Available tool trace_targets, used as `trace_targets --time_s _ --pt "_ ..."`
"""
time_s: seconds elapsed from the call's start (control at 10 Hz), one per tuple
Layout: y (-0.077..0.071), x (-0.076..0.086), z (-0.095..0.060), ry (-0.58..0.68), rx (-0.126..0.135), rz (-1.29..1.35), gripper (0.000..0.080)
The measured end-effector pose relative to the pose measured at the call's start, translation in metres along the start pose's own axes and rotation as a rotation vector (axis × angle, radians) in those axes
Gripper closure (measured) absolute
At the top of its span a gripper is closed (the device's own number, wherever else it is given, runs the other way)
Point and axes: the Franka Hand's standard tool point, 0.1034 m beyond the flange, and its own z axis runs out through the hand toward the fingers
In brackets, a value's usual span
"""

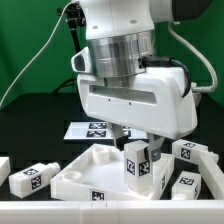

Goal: Assemble one leg

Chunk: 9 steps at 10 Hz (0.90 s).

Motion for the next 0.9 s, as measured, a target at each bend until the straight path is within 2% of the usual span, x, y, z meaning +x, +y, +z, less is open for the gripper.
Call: trace_targets --time_s 0.1,0.6,0.9 --pt "-0.0036 -0.0019 -0.0028 0.003 0.004 -0.033 0.0168" --pt "-0.0026 -0.001 -0.0022 0.004 0.003 -0.403 0.0151" --pt "-0.0099 0.0032 -0.0053 0.082 -0.056 -0.778 0.0151"
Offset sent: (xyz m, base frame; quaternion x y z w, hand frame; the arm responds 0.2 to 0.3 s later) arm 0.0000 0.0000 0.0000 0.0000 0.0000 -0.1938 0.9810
